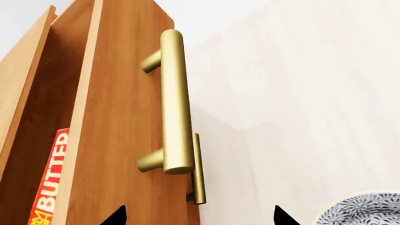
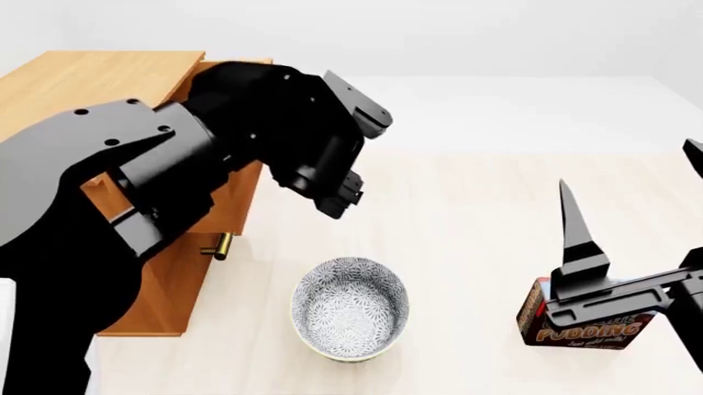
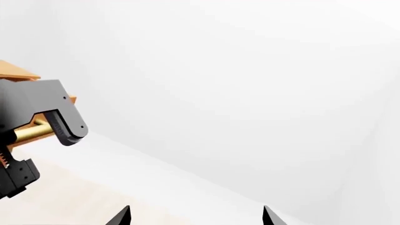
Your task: Put the butter at the back in the top drawer of the cabinet and close it.
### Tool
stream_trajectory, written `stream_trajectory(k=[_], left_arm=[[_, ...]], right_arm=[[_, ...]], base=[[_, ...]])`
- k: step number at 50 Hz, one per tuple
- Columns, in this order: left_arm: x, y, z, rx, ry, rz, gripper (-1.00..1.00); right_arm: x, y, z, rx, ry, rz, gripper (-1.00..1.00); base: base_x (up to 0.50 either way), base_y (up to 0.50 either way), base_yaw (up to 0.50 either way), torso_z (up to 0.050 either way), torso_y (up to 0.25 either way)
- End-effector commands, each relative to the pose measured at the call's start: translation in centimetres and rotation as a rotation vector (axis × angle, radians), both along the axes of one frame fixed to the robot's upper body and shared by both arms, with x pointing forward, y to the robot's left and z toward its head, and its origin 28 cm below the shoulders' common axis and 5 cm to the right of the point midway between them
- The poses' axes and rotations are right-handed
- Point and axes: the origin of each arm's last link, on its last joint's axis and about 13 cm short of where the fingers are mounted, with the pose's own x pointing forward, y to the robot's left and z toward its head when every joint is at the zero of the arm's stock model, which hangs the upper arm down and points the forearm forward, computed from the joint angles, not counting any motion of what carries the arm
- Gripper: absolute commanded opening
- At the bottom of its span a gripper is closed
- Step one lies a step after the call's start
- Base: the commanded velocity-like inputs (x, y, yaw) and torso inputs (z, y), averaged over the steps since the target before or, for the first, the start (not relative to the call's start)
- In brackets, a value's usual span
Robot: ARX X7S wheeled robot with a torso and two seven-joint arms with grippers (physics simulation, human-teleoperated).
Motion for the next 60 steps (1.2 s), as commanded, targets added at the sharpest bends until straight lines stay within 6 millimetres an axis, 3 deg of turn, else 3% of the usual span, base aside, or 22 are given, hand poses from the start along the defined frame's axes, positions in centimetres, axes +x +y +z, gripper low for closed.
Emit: stream_trajectory(k=[1, 22, 60], left_arm=[[0.5, 0.7, 0.1, 0.013, -0.001, 0.037, 1.0], [1.5, 2.2, 0.6, 0.016, -0.012, 0.104, 1.0], [2.8, 4.2, -0.5, 0.162, -0.086, 0.29, 1.0]], right_arm=[[0.0, 0.0, 0.0, -0.007, -0.001, 0.007, 1.0], [0.0, 0.0, -0.3, -0.016, -0.001, 0.017, 1.0], [0.0, -0.1, -0.1, -0.019, 0.001, 0.018, 1.0]], base=[[0.0, 0.0, 0.0, 0.0, 0.0], [0.0, 0.0, 0.0, 0.0, 0.0], [0.0, 0.0, 0.0, 0.0, 0.0]])
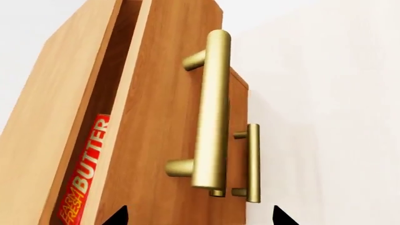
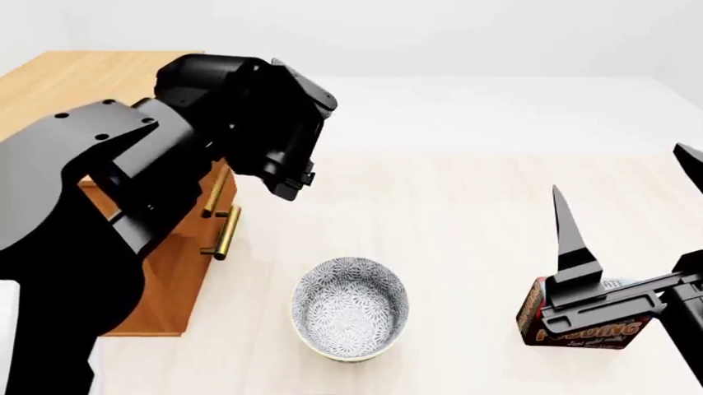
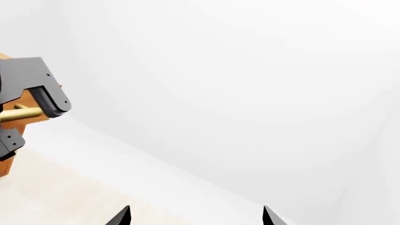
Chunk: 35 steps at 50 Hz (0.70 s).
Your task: Put the butter at the back in the top drawer of the cabinet and close it.
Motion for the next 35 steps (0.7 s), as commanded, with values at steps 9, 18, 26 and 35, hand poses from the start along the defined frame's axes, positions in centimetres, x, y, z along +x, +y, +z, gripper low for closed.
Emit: stream_trajectory(k=[9, 18, 26, 35], left_arm=[[0.6, 1.4, -0.5, 0.134, -0.042, 0.103, 1.0], [0.9, 2.0, -0.7, 0.152, -0.046, 0.137, 1.0], [1.1, 2.4, -0.9, 0.149, -0.044, 0.158, 1.0], [1.4, 3.0, -1.2, 0.15, -0.04, 0.19, 1.0]], right_arm=[[0.0, 0.0, 0.4, -0.004, -0.002, -0.001, 1.0], [0.0, -0.1, 0.6, -0.006, -0.003, 0.0, 1.0], [0.0, -0.1, 0.5, -0.007, -0.003, -0.001, 1.0], [0.0, -0.1, 0.5, -0.009, -0.003, 0.001, 1.0]], base=[[0.0, 0.0, 0.0, 0.0, 0.0], [0.0, 0.0, 0.0, 0.0, 0.0], [0.0, 0.0, 0.0, 0.0, 0.0], [0.0, 0.0, 0.0, 0.0, 0.0]])
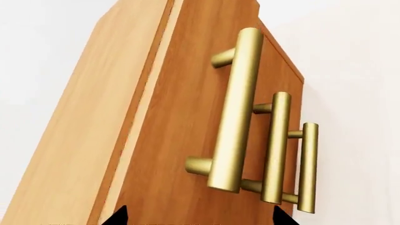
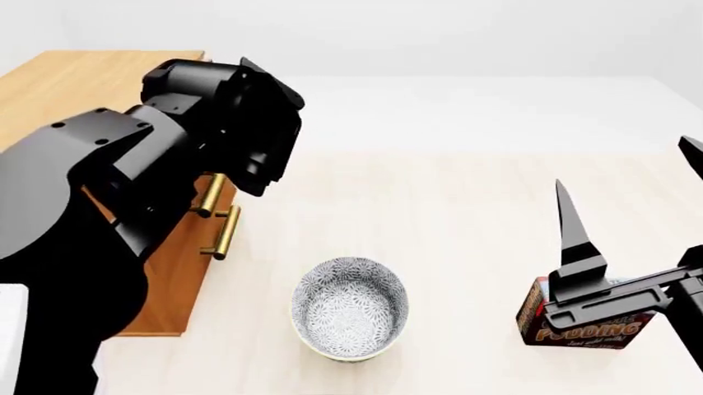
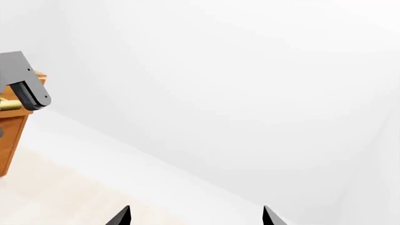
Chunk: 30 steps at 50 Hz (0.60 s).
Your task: Put the butter at the back in the top drawer of the cabinet and close it.
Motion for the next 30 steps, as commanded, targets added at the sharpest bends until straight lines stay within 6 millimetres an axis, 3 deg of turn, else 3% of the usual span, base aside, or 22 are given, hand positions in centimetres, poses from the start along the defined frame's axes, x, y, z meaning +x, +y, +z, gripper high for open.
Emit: stream_trajectory(k=[1, 30], left_arm=[[0.4, 1.1, -0.5, 0.055, -0.003, 0.056, 1.0], [0.9, 2.8, -1.7, 0.075, 0.005, 0.155, 1.0]], right_arm=[[0.0, 0.0, 0.0, -0.002, 0.0, 0.002, 1.0], [0.0, 0.0, -0.3, -0.003, 0.006, -0.001, 1.0]], base=[[0.0, 0.0, 0.0, 0.0, 0.0], [0.0, 0.0, 0.0, 0.0, -0.001]])
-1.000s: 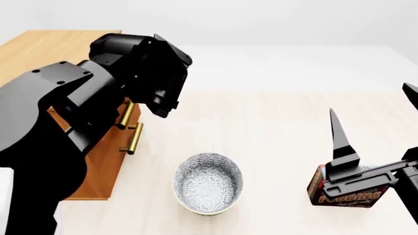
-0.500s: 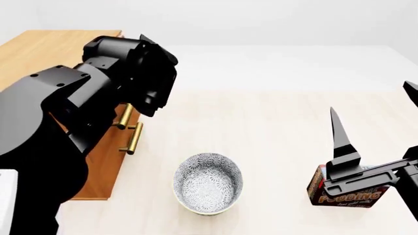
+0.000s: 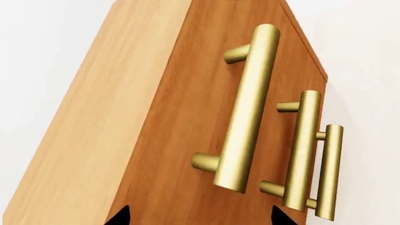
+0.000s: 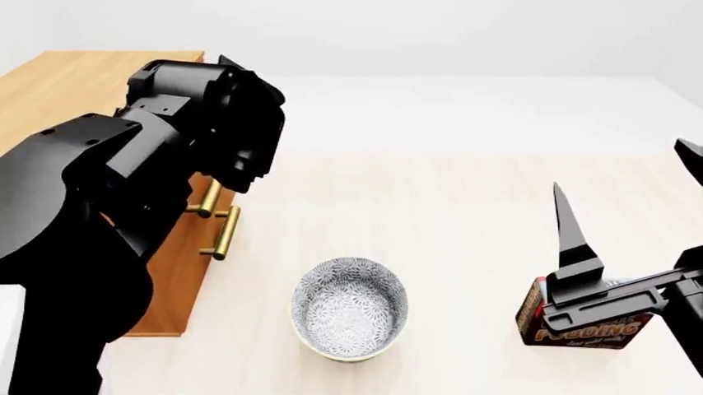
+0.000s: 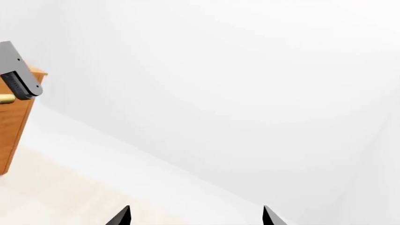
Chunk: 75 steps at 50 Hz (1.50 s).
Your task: Put the butter at the back in the top drawer of the cabinet and close it.
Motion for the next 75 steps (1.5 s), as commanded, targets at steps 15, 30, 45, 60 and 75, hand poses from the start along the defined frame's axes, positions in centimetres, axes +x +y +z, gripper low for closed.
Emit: stream_trajectory(k=[15, 30, 45, 60, 75], left_arm=[[0.4, 1.6, 1.2, -0.113, 0.014, -0.077, 1.0], [-0.3, -0.1, 3.8, -0.258, 0.015, -0.281, 1.0], [-5.0, -1.4, 6.4, -0.407, -0.05, -0.553, 1.0], [-11.8, 1.3, 5.7, -0.541, -0.178, -0.733, 1.0], [-16.5, 4.0, 2.6, -0.617, -0.385, -0.839, 1.0]], right_arm=[[-0.1, 0.0, 0.7, 0.009, -0.005, 0.031, 1.0], [0.0, 0.1, 0.1, 0.005, -0.003, 0.03, 1.0], [-0.1, 0.2, 0.3, 0.034, -0.007, 0.038, 1.0], [-0.2, 0.7, 0.0, 0.127, -0.042, 0.06, 1.0], [-0.6, 1.1, -1.0, 0.214, -0.093, 0.1, 1.0]], base=[[0.0, 0.01, 0.01, 0.0, -0.005], [0.0, 0.0, 0.0, 0.0, 0.0], [0.0, 0.0, 0.0, 0.0, 0.0], [0.0, 0.0, 0.0, 0.0, 0.0], [0.0, 0.0, 0.0, 0.0, -0.001]])
